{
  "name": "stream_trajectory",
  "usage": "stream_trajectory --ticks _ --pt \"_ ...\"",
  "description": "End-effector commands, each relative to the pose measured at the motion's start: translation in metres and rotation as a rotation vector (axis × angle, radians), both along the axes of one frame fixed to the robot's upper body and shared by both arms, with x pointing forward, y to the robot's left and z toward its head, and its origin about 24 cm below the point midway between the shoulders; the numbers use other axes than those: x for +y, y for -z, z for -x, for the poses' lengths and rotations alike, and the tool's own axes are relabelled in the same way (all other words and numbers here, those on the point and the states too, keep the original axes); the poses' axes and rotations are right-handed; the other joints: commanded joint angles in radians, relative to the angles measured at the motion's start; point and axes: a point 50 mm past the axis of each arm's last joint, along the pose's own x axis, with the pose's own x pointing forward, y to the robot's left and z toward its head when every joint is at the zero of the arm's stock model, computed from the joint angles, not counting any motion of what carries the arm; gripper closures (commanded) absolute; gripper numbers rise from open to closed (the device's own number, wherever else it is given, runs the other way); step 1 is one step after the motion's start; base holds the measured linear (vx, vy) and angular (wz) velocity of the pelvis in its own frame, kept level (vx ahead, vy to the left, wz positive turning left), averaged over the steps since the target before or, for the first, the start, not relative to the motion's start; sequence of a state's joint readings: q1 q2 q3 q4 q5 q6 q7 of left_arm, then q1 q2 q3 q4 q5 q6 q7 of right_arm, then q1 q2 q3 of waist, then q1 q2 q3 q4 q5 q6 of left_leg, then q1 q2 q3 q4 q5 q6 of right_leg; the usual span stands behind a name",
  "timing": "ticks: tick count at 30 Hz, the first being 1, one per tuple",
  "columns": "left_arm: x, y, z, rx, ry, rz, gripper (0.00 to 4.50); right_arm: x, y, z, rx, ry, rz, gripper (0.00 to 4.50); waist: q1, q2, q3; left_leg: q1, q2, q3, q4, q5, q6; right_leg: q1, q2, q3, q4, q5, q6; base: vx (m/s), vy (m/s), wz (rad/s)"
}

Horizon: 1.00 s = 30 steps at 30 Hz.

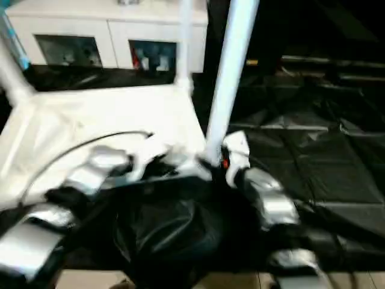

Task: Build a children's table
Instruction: Rotate leg to tighten

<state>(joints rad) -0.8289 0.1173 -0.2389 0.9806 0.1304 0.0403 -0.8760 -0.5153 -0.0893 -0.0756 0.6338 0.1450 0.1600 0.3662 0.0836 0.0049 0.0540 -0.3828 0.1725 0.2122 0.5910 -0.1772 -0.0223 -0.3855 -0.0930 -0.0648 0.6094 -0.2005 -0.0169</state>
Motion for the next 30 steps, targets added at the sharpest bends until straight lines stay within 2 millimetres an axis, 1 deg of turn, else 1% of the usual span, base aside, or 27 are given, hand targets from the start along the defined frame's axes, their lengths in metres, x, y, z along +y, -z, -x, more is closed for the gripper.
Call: stream_trajectory --ticks 1,2,3,4,7,8,9,10,12,13,14,15,16,18,19,20,21,22,23,24,25,26,27,28,30 --pt "-0.009 -0.011 -0.01 -0.052 -0.123 0.049 4.5 0.024 0.02 0.008 0.095 -0.003 -0.02 1.77 -0.005 0.0 -0.06 0.031 0.066 -0.041 -0.085 -0.272 -0.029 0.021 -0.079 0.051 -0.089 -0.249 -0.187 0.0 0.0 0.0" --pt "-0.014 -0.012 -0.01 -0.054 -0.118 0.061 4.5 0.03 0.021 0.007 0.095 -0.002 -0.014 1.77 -0.005 0.002 -0.061 0.028 0.066 -0.041 -0.084 -0.256 -0.023 0.023 -0.079 0.052 -0.085 -0.214 -0.191 0.0 0.0 0.0" --pt "-0.02 -0.013 -0.009 -0.058 -0.1 0.072 4.5 0.038 0.02 0.006 0.087 -0.012 0.008 1.77 -0.006 0.0 -0.062 0.027 0.065 -0.04 -0.084 -0.248 -0.021 0.024 -0.076 0.051 -0.083 -0.197 -0.193 0.0 0.0 0.0" --pt "-0.022 -0.013 -0.009 -0.063 -0.091 0.074 4.5 0.041 0.018 0.006 0.073 -0.035 0.023 1.77 -0.008 0.001 -0.062 0.026 0.065 -0.04 -0.084 -0.243 -0.017 0.026 -0.075 0.049 -0.081 -0.181 -0.197 0.0 0.0 0.0" --pt "-0.023 -0.013 -0.008 -0.069 -0.076 0.071 4.5 0.046 0.015 0.005 0.04 -0.085 0.045 1.77 -0.006 0.0 -0.061 0.027 0.065 -0.039 -0.084 -0.252 -0.002 0.028 -0.076 0.05 -0.083 -0.177 -0.2 0.0 0.0 0.0" --pt "-0.021 -0.013 -0.006 -0.066 -0.047 0.074 4.5 0.049 0.012 0.007 0.01 -0.154 0.034 1.21 -0.006 0.0 -0.061 0.027 0.066 -0.039 -0.083 -0.254 0.003 0.029 -0.077 0.05 -0.083 -0.179 -0.2 0.0 0.0 0.0" --pt "-0.021 -0.013 -0.006 -0.066 -0.044 0.074 4.5 0.049 0.012 0.007 0.009 -0.158 0.033 1.08 -0.005 0.0 -0.061 0.027 0.066 -0.039 -0.083 -0.254 0.005 0.03 -0.077 0.05 -0.083 -0.181 -0.2 0.0 0.0 0.0" --pt "-0.019 -0.012 -0.004 -0.068 0.0 0.076 4.5 0.05 0.009 0.008 -0.01 -0.217 0.018 1.08 -0.004 -0.001 -0.061 0.026 0.066 -0.039 -0.082 -0.255 0.011 0.031 -0.078 0.05 -0.084 -0.183 -0.199 0.0 0.0 0.0" --pt "-0.016 -0.011 -0.001 -0.057 0.04 0.08 4.5 0.048 0.008 0.009 -0.023 -0.25 0.027 0.9 -0.005 -0.002 -0.061 0.022 0.066 -0.041 -0.082 -0.245 0.019 0.035 -0.079 0.049 -0.082 -0.177 -0.2 0.0 0.0 0.0" --pt "-0.011 -0.01 0.004 -0.035 0.114 0.083 4.5 0.043 0.006 0.01 -0.044 -0.31 0.054 0.79 -0.01 -0.011 -0.06 0.023 0.067 -0.039 -0.083 -0.246 0.023 0.033 -0.077 0.049 -0.083 -0.178 -0.205 0.0 0.0 0.0" --pt "-0.011 -0.01 0.004 -0.035 0.114 0.083 4.5 0.043 0.006 0.01 -0.044 -0.31 0.054 0.79 -0.007 -0.01 -0.061 0.021 0.068 -0.042 -0.082 -0.24 0.027 0.036 -0.081 0.048 -0.081 -0.178 -0.209 0.0 0.0 0.0" --pt "-0.007 -0.009 0.007 -0.03 0.154 0.08 4.5 0.039 0.004 0.012 -0.056 -0.361 0.062 0.79 -0.011 -0.006 -0.06 0.018 0.067 -0.039 -0.081 -0.23 0.037 0.035 -0.08 0.049 -0.081 -0.176 -0.211 0.0 0.0 0.0" --pt "-0.002 -0.008 0.009 -0.025 0.191 0.076 4.5 0.035 0.002 0.014 -0.065 -0.416 0.071 0.79 -0.014 -0.007 -0.06 0.019 0.067 -0.039 -0.08 -0.23 0.043 0.035 -0.079 0.05 -0.083 -0.179 -0.213 0.0 0.0 0.0" --pt "0.004 -0.008 0.012 -0.017 0.233 0.075 4.5 0.029 -0.001 0.018 -0.067 -0.508 0.082 0.79 -0.013 -0.005 -0.06 0.019 0.07 -0.039 -0.08 -0.222 0.052 0.036 -0.078 0.049 -0.08 -0.166 -0.223 0.0 0.0 0.0" --pt "0.011 -0.008 0.015 -0.006 0.268 0.077 4.5 0.021 -0.004 0.023 -0.065 -0.604 0.093 0.79 -0.011 0.0 -0.06 0.019 0.072 -0.037 -0.079 -0.219 0.056 0.038 -0.073 0.047 -0.078 -0.143 -0.229 0.0 0.0 0.0" --pt "0.011 -0.008 0.015 -0.006 0.268 0.077 4.5 0.021 -0.004 0.023 -0.065 -0.604 0.093 0.79 -0.009 0.0 -0.062 0.017 0.074 -0.036 -0.077 -0.206 0.063 0.04 -0.072 0.046 -0.071 -0.115 -0.236 0.0 0.0 0.0" --pt "0.016 -0.007 0.018 0.017 0.302 0.076 4.5 0.016 -0.007 0.026 -0.06 -0.659 0.095 0.79 -0.008 0.008 -0.063 0.019 0.074 -0.036 -0.077 -0.203 0.063 0.037 -0.073 0.046 -0.068 -0.103 -0.244 0.0 0.0 0.0" --pt "0.021 -0.007 0.022 0.041 0.339 0.074 4.5 0.009 -0.01 0.029 -0.051 -0.709 0.096 0.79 -0.004 0.004 -0.062 0.02 0.075 -0.035 -0.076 -0.198 0.068 0.038 -0.071 0.045 -0.067 -0.086 -0.255 0.0 0.0 0.0" --pt "0.021 -0.007 0.022 0.041 0.339 0.074 4.5 0.009 -0.01 0.029 -0.051 -0.709 0.096 0.79 -0.001 0.004 -0.063 0.019 0.075 -0.034 -0.075 -0.196 0.071 0.039 -0.073 0.045 -0.066 -0.08 -0.259 0.0 0.0 0.0" --pt "0.021 -0.007 0.022 0.041 0.339 0.074 4.5 0.009 -0.01 0.029 -0.051 -0.709 0.096 0.79 0.001 0.005 -0.064 0.02 0.076 -0.033 -0.074 -0.196 0.072 0.036 -0.074 0.046 -0.064 -0.075 -0.263 0.0 0.0 0.0" --pt "0.024 -0.007 0.024 0.058 0.363 0.073 4.5 0.006 -0.012 0.031 -0.045 -0.738 0.095 0.79 0.006 0.005 -0.064 0.021 0.075 -0.033 -0.074 -0.195 0.067 0.036 -0.074 0.046 -0.063 -0.077 -0.267 0.0 0.0 0.0" --pt "0.031 -0.006 0.028 0.078 0.394 0.06 4.5 -0.003 -0.018 0.035 -0.028 -0.807 0.092 0.79 0.007 0.003 -0.064 0.022 0.076 -0.033 -0.074 -0.194 0.065 0.035 -0.075 0.047 -0.064 -0.078 -0.267 0.0 0.0 0.0" --pt "0.033 -0.006 0.028 0.082 0.401 0.056 4.5 -0.006 -0.019 0.037 -0.023 -0.828 0.091 0.79 0.011 -0.004 -0.064 0.02 0.075 -0.033 -0.072 -0.182 0.071 0.04 -0.075 0.046 -0.061 -0.077 -0.266 0.0 0.0 0.0" --pt "0.033 -0.006 0.029 0.083 0.404 0.055 4.5 -0.007 -0.02 0.037 -0.02 -0.838 0.091 0.79 0.012 -0.002 -0.062 0.019 0.077 -0.032 -0.073 -0.182 0.076 0.037 -0.077 0.047 -0.063 -0.087 -0.262 0.0 0.0 0.0" --pt "0.036 -0.008 0.031 0.09 0.42 0.057 4.5 -0.01 -0.021 0.04 -0.006 -0.878 0.1 0.79 0.014 -0.004 -0.062 0.02 0.076 -0.032 -0.072 -0.188 0.072 0.035 -0.078 0.047 -0.066 -0.115 -0.258 0.0 0.0 0.0"
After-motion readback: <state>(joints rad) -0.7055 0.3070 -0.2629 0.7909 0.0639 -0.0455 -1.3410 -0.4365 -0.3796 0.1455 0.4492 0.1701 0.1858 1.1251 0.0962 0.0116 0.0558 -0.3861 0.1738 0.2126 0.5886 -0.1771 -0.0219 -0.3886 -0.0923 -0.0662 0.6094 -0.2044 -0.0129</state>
